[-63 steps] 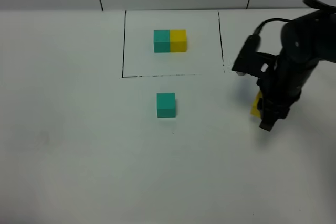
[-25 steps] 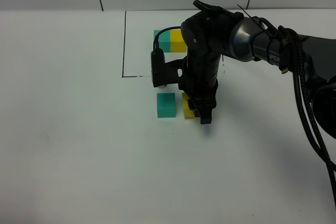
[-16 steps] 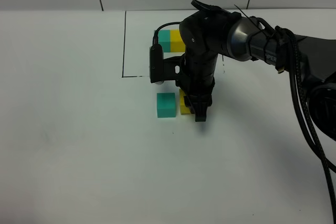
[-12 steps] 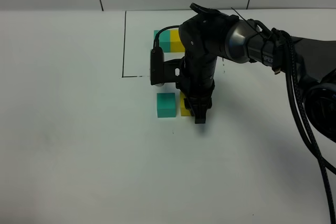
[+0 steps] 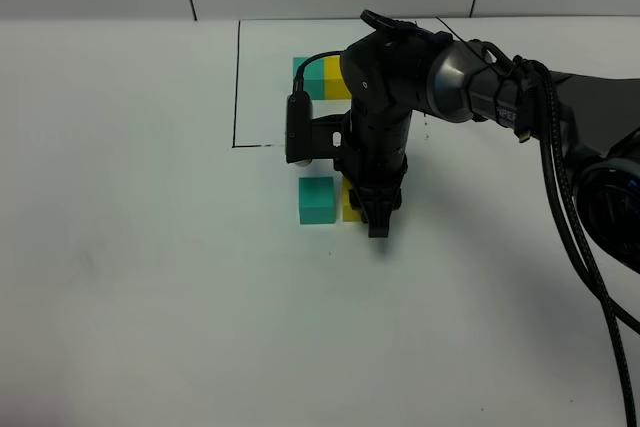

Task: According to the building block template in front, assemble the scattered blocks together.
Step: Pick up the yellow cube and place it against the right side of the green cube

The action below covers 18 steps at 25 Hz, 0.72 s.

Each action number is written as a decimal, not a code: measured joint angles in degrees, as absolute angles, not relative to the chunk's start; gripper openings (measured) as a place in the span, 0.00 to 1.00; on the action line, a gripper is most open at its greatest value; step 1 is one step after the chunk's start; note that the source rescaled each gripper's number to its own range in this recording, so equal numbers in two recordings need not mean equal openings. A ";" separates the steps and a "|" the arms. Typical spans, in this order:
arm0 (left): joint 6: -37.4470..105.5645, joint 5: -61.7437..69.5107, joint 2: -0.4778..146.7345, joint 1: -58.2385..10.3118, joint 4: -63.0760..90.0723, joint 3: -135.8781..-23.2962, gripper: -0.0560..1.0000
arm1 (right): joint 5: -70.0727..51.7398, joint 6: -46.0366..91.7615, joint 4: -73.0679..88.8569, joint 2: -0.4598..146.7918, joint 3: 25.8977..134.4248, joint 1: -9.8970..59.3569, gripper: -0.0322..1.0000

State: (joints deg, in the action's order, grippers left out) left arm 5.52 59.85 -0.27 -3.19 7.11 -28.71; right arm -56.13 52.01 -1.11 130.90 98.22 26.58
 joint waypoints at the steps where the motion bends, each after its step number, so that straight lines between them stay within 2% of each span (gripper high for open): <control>1: 5.52 59.85 -0.27 -3.19 7.11 -28.71 0.68 | -56.13 52.01 -1.11 131.04 98.28 26.58 0.03; 18: 5.52 59.85 -0.27 -3.19 7.11 -28.71 0.68 | -56.01 52.01 -0.69 131.23 98.37 26.58 0.03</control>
